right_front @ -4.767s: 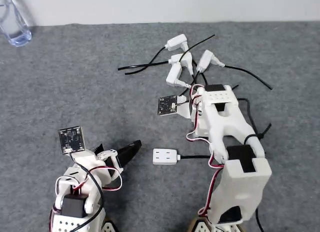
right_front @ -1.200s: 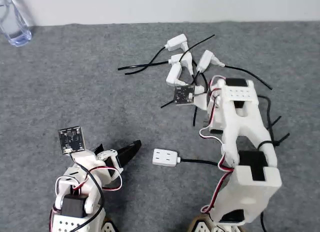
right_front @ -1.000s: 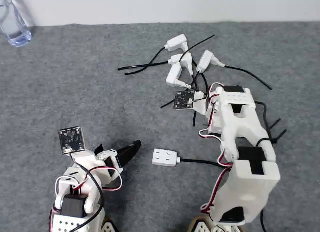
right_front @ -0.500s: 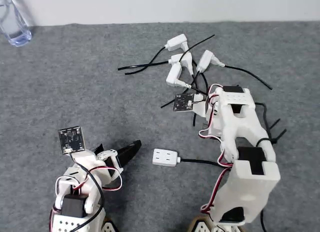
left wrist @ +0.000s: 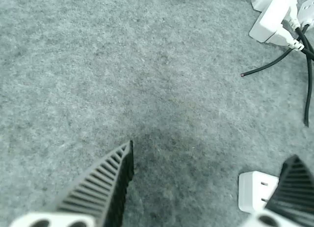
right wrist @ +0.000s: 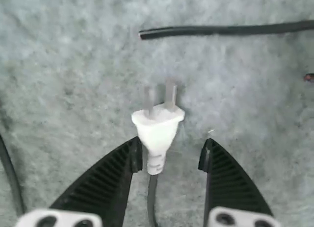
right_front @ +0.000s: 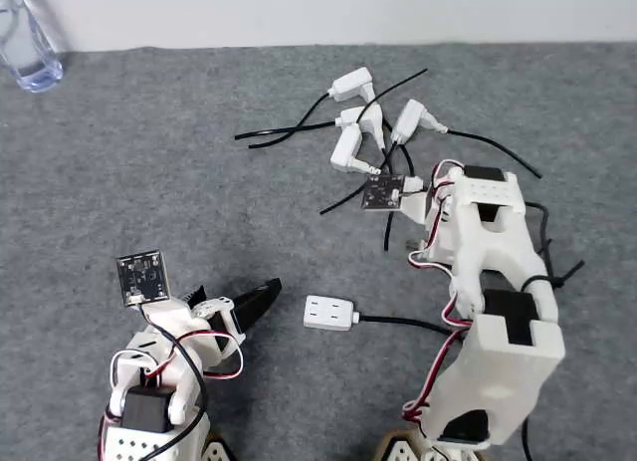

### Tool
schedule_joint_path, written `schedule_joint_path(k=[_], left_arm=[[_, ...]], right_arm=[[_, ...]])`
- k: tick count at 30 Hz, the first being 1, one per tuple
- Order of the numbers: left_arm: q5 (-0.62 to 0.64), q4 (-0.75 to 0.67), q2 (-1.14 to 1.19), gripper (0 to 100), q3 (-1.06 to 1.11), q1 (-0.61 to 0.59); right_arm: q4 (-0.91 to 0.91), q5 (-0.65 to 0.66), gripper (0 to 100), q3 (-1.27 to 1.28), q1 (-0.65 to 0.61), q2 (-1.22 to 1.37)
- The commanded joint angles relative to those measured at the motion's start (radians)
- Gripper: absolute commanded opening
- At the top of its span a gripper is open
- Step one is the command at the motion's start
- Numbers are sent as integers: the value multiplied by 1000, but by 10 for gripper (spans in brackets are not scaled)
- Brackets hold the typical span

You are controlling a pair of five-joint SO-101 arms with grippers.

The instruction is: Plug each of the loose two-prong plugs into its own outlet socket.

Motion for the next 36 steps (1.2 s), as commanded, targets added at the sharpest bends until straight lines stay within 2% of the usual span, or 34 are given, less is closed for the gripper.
schedule_joint_path(k=[1, 13, 36], left_arm=[[-2, 2, -6, 433, -8, -3], [-2, 2, -6, 433, -8, -3], [-2, 2, -6, 433, -8, -3]], right_arm=[[5, -5, 183, -58, 4, -7], [31, -9, 183, -57, -87, -5], [-1, 26, 182, -103, -2, 68]])
